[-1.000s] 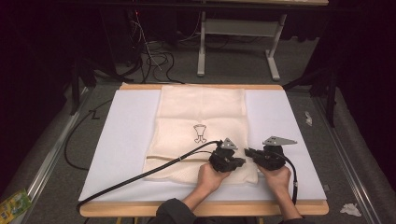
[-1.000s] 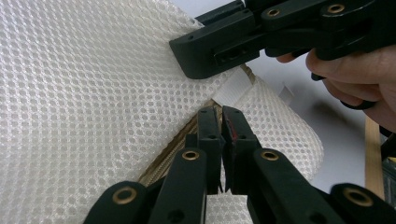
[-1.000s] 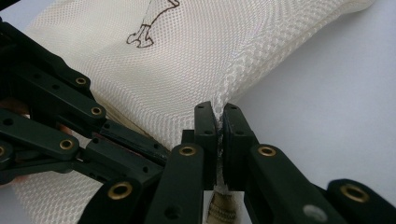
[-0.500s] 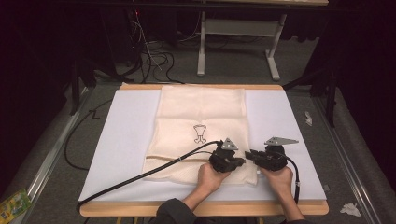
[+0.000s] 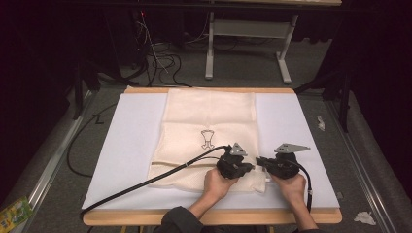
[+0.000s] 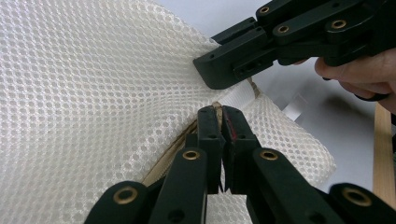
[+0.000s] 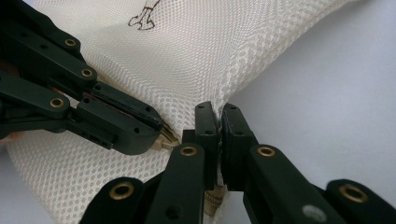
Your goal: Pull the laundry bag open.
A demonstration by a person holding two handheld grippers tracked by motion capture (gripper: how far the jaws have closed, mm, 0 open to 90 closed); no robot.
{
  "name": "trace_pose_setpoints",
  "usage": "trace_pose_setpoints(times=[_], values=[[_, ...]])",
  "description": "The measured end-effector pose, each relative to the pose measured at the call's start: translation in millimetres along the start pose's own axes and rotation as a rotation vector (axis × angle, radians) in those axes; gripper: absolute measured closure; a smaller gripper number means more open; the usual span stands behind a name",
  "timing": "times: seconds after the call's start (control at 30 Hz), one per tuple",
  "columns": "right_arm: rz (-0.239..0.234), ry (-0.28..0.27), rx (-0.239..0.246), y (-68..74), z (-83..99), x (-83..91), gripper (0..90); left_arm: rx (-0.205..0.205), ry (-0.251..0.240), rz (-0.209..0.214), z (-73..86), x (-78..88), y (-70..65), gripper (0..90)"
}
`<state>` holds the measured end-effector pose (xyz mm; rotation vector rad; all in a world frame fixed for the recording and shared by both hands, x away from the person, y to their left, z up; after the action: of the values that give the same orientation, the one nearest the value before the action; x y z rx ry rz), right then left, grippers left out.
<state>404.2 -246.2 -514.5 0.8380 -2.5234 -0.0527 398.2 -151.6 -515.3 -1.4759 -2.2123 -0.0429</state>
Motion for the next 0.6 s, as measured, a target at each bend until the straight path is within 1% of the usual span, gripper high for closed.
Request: trace_pose_setpoints(times=[0.1, 0.17, 0.23, 0.33, 0.53, 0.6], values=[[0.000, -0.004, 0.009, 0.9, -1.6, 1.0, 88.3, -0.007, 0.000, -0.001, -1.3, 2.3, -0.5, 87.2], [0.002, -0.004, 0.015, 0.7, -1.9, 1.6, 88.4, -0.023, 0.007, -0.016, -1.1, 4.7, 1.3, 87.3], [0.001, -0.006, 0.014, -0.4, -2.0, 2.4, 88.5, -0.016, 0.001, -0.019, -2.0, 7.8, 3.5, 87.3], [0.001, -0.012, 0.017, -0.3, -3.2, 2.7, 88.5, -0.031, -0.004, -0.023, -3.3, 10.1, 2.4, 87.2], [0.002, -0.015, 0.015, -0.1, -3.4, 3.0, 88.5, -0.037, -0.004, -0.024, -3.4, 12.8, 3.4, 87.2], [0.005, -0.018, 0.015, -0.8, -3.6, 2.7, 88.5, -0.034, -0.008, -0.030, -3.1, 14.9, 5.5, 87.2]])
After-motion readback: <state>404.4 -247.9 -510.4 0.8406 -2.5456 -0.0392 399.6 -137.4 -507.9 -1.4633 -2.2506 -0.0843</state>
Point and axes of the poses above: each handheld gripper's, and its own axes: x roughly backward along the jaws, z roughly out of its underside, y roughly to its left, the point moved 9 cm from there along -x, roughly forward along the jaws, and after that the axes turned 14 degrees about -y, right-handed, at the moved point
